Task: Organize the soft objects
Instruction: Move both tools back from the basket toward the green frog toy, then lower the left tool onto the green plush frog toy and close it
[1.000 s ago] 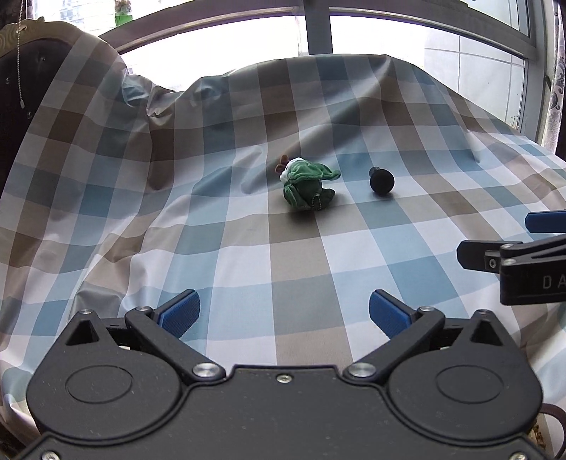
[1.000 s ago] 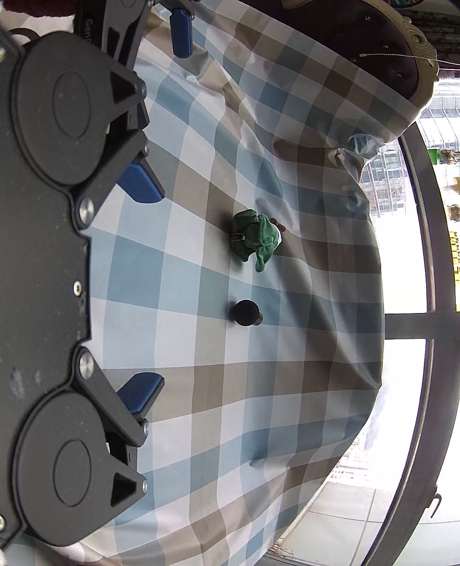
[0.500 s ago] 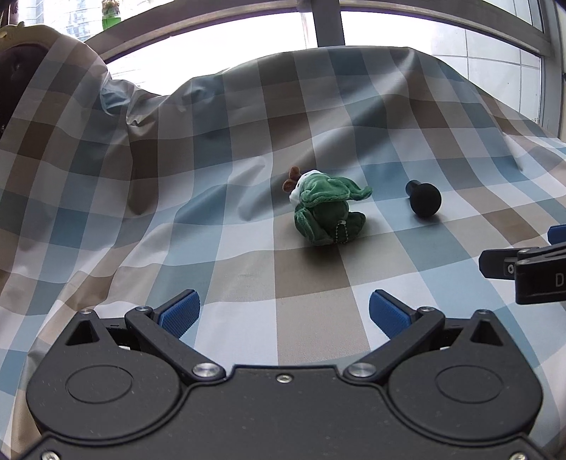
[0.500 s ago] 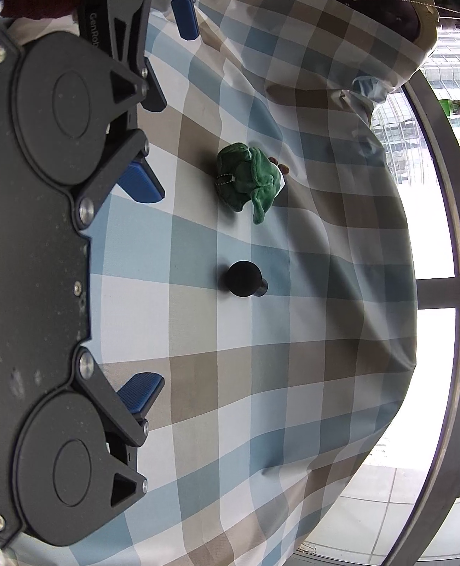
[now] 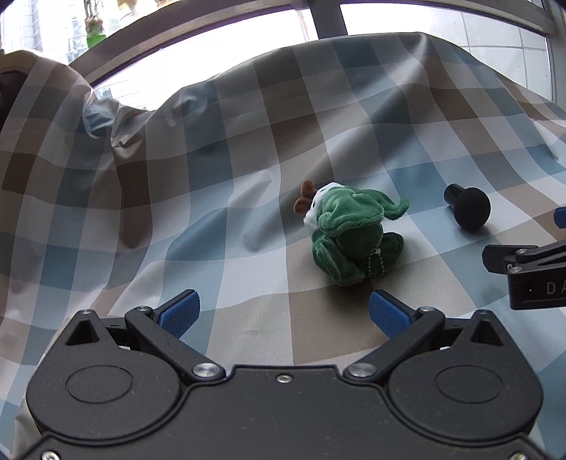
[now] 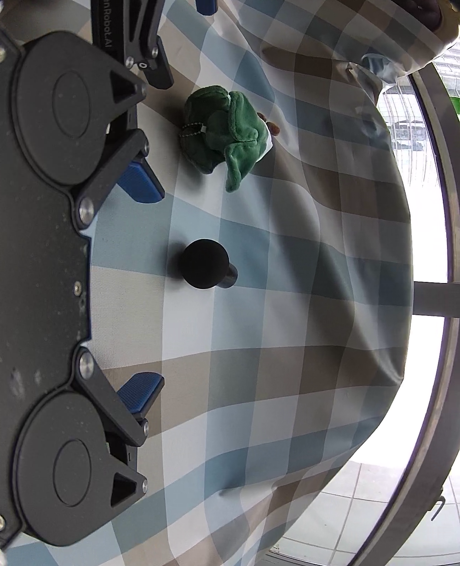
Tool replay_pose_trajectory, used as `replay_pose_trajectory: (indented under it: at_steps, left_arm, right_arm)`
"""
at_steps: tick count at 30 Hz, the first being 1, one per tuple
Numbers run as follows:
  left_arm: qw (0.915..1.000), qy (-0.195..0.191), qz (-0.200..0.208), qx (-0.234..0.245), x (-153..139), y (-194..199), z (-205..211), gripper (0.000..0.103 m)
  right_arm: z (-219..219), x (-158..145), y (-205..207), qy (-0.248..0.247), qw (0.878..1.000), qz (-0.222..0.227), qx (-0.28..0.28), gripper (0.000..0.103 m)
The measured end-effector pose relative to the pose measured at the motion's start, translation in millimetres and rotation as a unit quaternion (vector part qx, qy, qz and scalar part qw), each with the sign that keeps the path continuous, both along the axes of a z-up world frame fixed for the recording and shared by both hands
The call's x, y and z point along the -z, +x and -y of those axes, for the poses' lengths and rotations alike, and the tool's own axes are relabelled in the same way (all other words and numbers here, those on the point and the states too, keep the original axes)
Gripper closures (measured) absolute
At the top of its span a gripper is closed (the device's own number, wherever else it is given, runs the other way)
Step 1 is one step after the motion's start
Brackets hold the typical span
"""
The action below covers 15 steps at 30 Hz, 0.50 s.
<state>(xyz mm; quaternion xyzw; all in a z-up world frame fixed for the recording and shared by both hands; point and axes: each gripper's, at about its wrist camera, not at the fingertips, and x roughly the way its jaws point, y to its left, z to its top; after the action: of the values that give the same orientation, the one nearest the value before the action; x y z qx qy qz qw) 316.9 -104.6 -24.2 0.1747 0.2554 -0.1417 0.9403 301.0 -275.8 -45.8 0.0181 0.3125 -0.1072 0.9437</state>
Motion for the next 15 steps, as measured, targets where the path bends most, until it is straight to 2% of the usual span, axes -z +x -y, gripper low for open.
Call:
replay_pose_trajectory:
  at_steps: [5,8,15]
  left_arm:
    - [0.9967,0.038,0.034,0.063,3.4,7.5,14.2,0.003]
    - [0.9942,0.054,0.037,0.086,7.0,16.4,22.5,0.003]
    - [0.9960,0.023,0.003,0.086,8.3,49.4,33.1,0.003]
  right_arm:
    - [16.0,2.7,-7.4,0.047,0.998,0.024,0.022,0.001]
    - [17.3,5.9,-2.9,0.054,0.998,0.012,0.023,0.001]
    - [15.1,9.5,2.4,0.055,0.998,-0.007,0.016,0.000]
